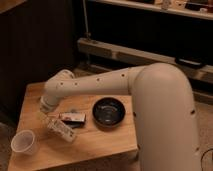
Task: Stand the bottle upright
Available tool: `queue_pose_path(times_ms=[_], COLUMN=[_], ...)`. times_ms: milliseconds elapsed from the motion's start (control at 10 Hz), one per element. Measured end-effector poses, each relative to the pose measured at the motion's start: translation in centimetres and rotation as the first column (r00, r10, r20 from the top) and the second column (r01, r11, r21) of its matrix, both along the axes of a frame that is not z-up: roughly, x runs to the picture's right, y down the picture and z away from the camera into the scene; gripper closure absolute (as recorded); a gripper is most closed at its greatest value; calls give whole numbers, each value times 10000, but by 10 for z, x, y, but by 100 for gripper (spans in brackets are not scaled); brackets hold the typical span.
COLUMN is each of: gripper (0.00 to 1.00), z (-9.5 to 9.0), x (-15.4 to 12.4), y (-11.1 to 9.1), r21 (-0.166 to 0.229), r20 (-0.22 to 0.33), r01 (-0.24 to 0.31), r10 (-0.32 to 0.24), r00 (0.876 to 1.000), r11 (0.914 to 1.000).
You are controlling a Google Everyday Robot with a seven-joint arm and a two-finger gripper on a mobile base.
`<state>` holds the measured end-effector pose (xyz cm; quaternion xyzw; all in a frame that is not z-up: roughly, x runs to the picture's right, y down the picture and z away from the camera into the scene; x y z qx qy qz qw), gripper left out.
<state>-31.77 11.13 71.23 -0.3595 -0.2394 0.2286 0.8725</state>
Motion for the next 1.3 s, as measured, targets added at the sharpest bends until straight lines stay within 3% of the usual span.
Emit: queue_pose_path(times_ms=[400,600,800,1300], gripper=[100,100,100,100], z=[-16,-23,-29,-41], x=[11,20,27,40], y=[-6,-9,-11,-18], r21=[293,316,284,506], r20=[1126,2035,2587,3271], r01=[-549,-992,-1286,-1681], r10=[513,908,1169,1427], r00=[9923,9749,9588,9341], r11=[9981,9946,9913,9845])
